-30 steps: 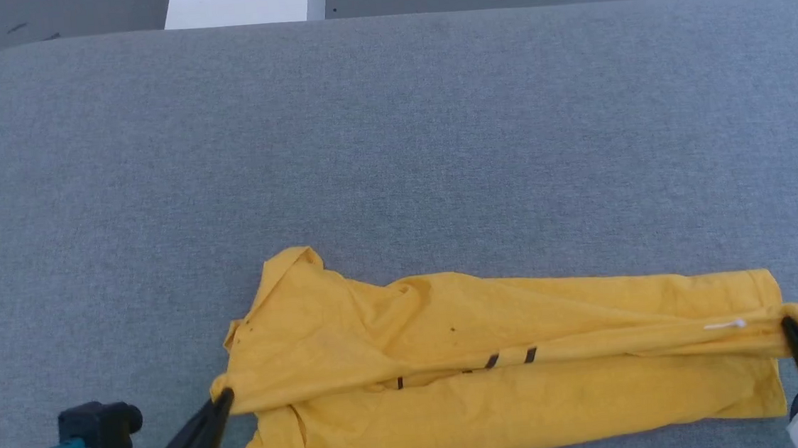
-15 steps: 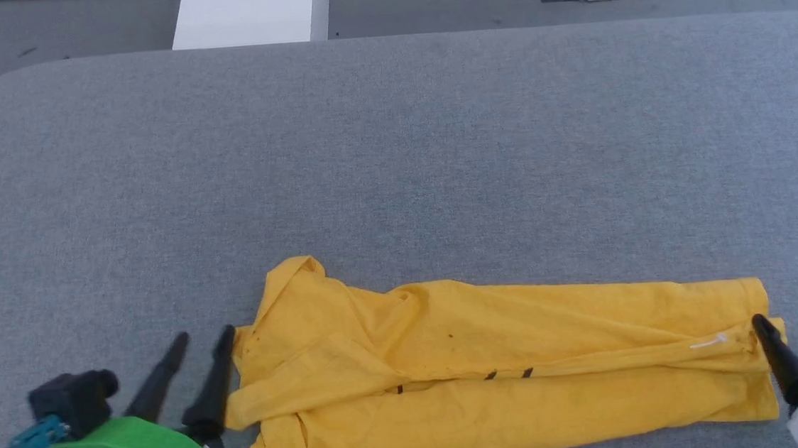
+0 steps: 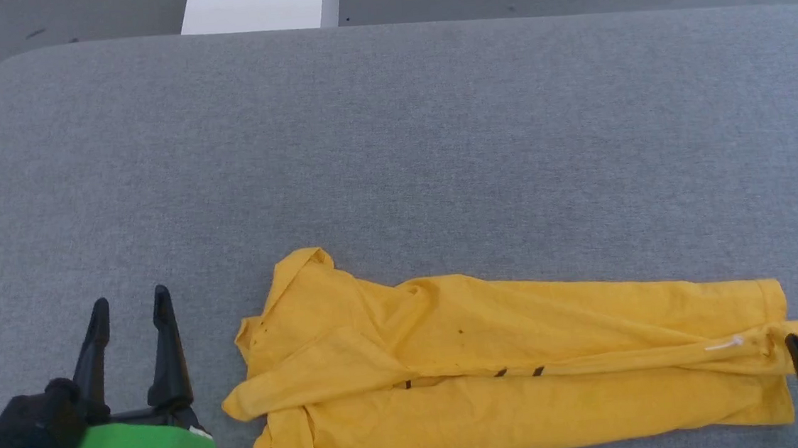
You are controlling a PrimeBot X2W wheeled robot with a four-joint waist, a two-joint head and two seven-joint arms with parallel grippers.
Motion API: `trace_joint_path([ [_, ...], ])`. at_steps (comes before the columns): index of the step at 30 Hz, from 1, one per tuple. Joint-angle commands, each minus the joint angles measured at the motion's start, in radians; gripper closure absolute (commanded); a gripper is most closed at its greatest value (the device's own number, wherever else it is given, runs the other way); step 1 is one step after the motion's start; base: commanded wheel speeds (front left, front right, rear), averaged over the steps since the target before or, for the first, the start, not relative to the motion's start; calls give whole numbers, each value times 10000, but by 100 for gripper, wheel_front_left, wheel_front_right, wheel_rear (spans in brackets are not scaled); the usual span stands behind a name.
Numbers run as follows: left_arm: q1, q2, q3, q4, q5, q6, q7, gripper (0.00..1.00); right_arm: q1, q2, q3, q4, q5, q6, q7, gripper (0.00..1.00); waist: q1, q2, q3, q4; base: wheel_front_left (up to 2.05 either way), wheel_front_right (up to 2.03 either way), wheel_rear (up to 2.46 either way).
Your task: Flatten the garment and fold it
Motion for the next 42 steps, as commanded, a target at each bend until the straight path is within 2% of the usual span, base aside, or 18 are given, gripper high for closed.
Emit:
trace_joint_path([
  [1,156,-142,72,68,209,-130,-41,0,-3,19,63,236,-74,-15,-39,0,0,0,97,108,0,0,0],
  [7,247,-473,172,280,607,-515,-42,0,-321,26,353,1416,-213,-15,-367,0,0,0,148,247,0,0,0],
  [11,192,-499,132,402,730,-695,-42,0,-494,28,823,2147,68,-15,-163,0,0,0,128,316,0,0,0],
  [12,174,-502,119,431,737,-722,-42,0,-520,28,884,2287,132,-15,-45,50,0,0,113,326,0,0,0],
  [13,152,-504,107,463,743,-747,-42,0,-555,28,929,2401,141,-15,50,84,0,0,94,336,0,0,0],
  [14,134,-504,96,490,751,-765,-43,0,-594,28,873,2476,127,-15,44,100,0,0,69,345,0,0,0],
  [20,146,-521,28,649,729,-834,-43,0,-798,29,417,2652,-84,-15,-168,100,0,0,-205,362,0,0,0],
  [24,209,-573,-22,712,691,-849,-43,0,-988,-26,-381,2473,-430,-15,-489,100,0,0,-388,352,0,0,0],
  [30,225,-626,-141,779,676,-908,-43,0,-1193,-705,-2150,2276,-1037,-15,-741,100,0,0,-446,400,0,0,0],
  [32,212,-632,-162,814,666,-923,-43,0,-1235,-858,-2394,2142,-1112,-15,-613,100,0,0,-404,414,0,0,0],
  [37,177,-713,-188,922,614,-968,-43,0,-1144,-856,-1830,1468,-850,-15,117,100,0,0,-313,405,0,0,0],
  [42,50,-867,-249,1073,584,-1092,-43,0,-720,-450,-4,250,-23,-15,1353,100,0,0,-264,398,0,0,0],
])
